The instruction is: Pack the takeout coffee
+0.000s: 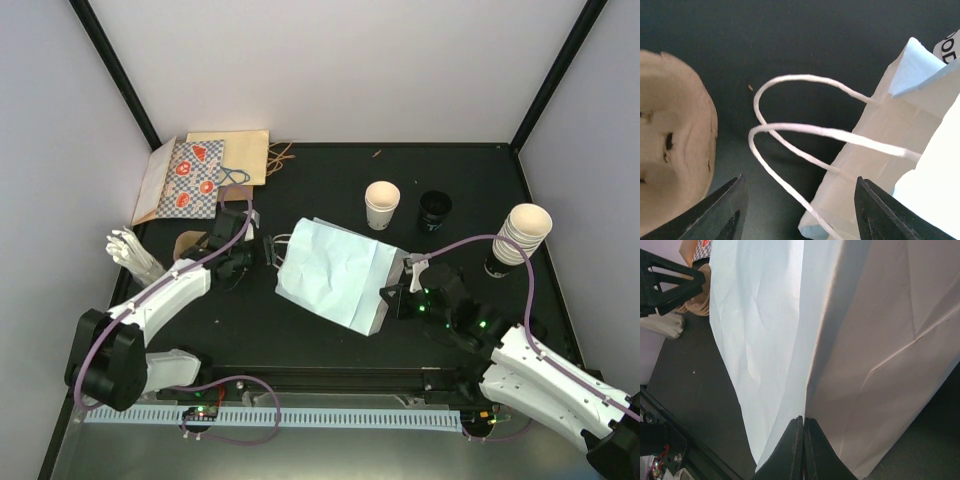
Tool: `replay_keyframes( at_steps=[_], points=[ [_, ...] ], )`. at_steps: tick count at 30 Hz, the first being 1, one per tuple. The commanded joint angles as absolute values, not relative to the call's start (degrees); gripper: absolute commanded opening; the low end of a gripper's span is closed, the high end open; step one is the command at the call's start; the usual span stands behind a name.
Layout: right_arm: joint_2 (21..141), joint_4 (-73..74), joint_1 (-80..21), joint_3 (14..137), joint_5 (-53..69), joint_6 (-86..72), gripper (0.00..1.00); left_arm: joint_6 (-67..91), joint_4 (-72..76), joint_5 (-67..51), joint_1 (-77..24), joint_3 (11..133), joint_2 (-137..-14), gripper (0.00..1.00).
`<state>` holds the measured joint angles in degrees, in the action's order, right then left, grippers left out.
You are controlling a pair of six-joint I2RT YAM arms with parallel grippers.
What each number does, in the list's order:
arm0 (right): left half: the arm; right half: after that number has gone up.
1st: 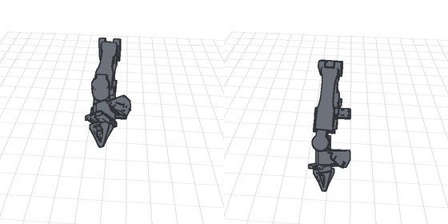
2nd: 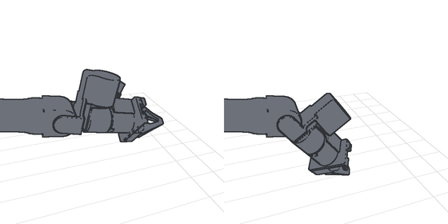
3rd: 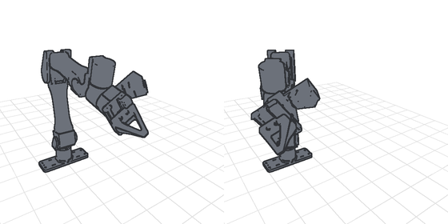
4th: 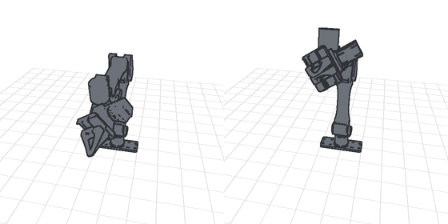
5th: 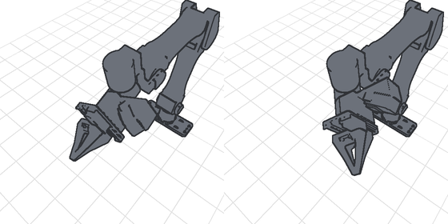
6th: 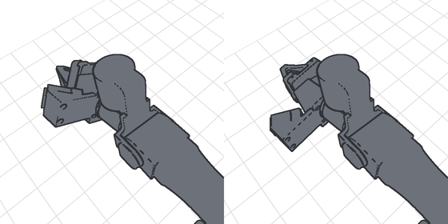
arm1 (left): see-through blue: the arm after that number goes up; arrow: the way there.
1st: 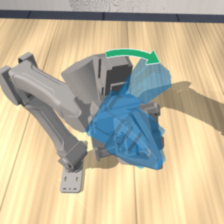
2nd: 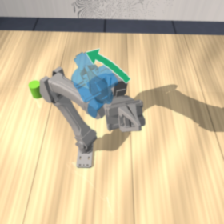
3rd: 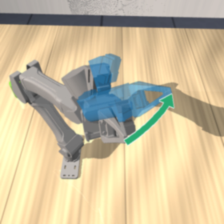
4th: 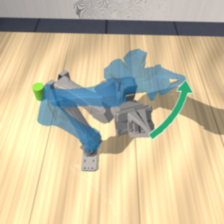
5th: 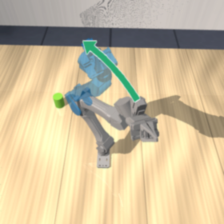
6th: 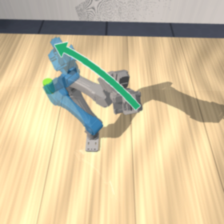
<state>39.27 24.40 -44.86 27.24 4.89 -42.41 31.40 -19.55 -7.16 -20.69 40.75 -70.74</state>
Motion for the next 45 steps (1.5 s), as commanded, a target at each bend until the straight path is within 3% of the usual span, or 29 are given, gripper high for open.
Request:
replay_keyframes(
  at_steps=[1, 16, 31, 45],
  points=[
    [38.7, 23.7, -44.8, 27.5, 5.4, -40.9, 0.01, 24.1, -19.3, -4.4, -20.5, 43.9, -71.9, 0.62],
    [38.7, 26.1, -44.8, 29.6, 6.3, -40.0, 0.01, 15.6, -15.3, -4.0, -20.6, 44.3, -78.8, 0.59],
    [36.2, 29.2, -44.8, 30.6, 7.4, -40.9, 0.01, 9.2, -9.9, -5.4, -21.1, 42.2, -78.4, 0.74],
    [35.8, 31.6, -44.8, 33.6, 9.4, -41.0, 0.01, 6.5, -9.8, -6.8, -22.2, 41.7, -79.6, 0.73]
  ],
)
